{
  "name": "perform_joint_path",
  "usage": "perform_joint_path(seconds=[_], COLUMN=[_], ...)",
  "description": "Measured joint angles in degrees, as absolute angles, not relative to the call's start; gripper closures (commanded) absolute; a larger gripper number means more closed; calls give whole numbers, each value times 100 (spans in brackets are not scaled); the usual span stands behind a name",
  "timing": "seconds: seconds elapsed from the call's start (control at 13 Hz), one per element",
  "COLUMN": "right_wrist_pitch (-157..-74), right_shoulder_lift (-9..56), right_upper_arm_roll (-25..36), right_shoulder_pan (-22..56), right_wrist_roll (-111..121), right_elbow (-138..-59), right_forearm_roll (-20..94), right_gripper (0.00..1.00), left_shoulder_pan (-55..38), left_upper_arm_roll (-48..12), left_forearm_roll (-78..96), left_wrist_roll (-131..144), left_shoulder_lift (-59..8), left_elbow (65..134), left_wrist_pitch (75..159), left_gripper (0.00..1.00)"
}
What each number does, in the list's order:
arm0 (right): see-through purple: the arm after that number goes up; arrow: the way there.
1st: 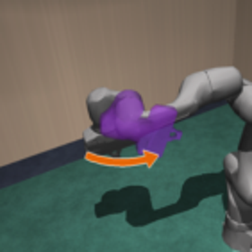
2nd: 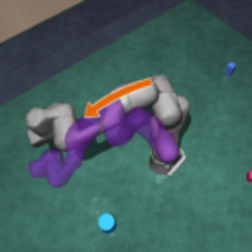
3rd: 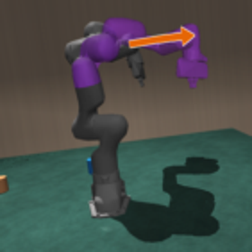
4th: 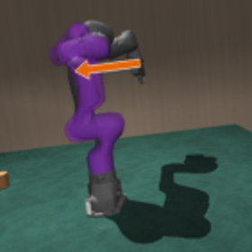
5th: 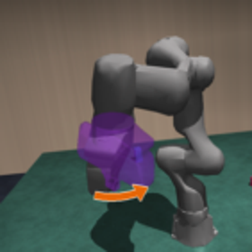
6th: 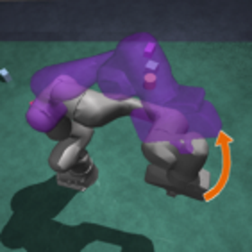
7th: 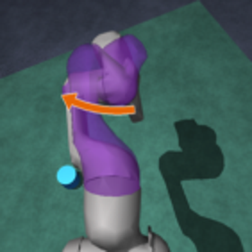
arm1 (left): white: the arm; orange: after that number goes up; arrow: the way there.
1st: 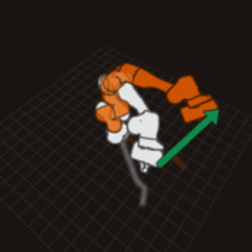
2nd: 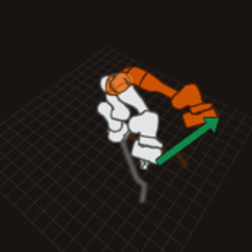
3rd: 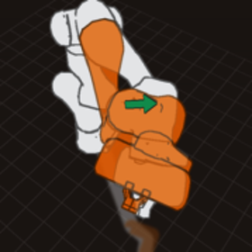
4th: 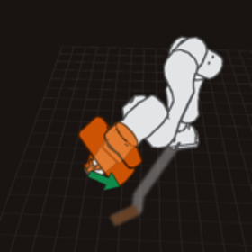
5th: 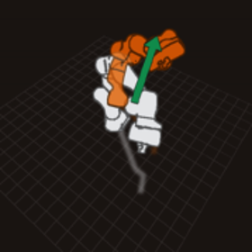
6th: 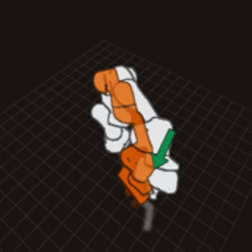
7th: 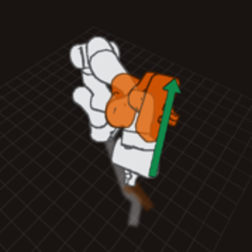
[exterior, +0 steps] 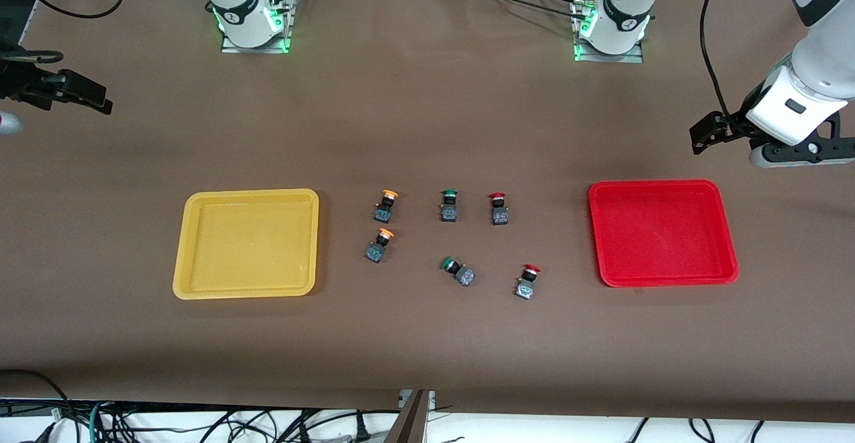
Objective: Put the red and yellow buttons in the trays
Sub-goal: 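Reach the right gripper and the left gripper down toward the buttons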
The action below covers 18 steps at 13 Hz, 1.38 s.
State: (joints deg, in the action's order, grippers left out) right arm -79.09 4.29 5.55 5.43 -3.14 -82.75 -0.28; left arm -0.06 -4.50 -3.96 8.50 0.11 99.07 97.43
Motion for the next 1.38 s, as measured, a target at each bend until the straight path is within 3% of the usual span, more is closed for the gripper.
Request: perform_joint_path(seconds=[0.38, 0.85, 1.08, 1.38], right_wrist_pitch=[-7912, -8100, -8668, -10010], right_shoulder_lift=[471, 1107, 1576, 2514], right_upper_arm_roll=[544, 530, 488, 438], right_shoulder_pan=[543, 547, 834, 1669], right_wrist_roll=[-315, -311, -509, -1848], right_elbow=[-8259, -8263, -8269, -8296], right_forearm_roll=[-29, -25, 159, 208], right_gripper=[0, 0, 0, 0], left_shoulder_pan=[-6, -7, -18, -253], left_upper_arm_roll=[-453, -458, -467, -587], left_forearm_roll=[-318, -318, -316, -289], left_wrist_roll=[850, 850, 850, 848], left_shoulder_lift=[5, -9, -23, -427], left_elbow=[9907, 9905, 9901, 9944], left_wrist_pitch=[9743, 9742, 9572, 8960], left_gripper=[0, 0, 0, 0])
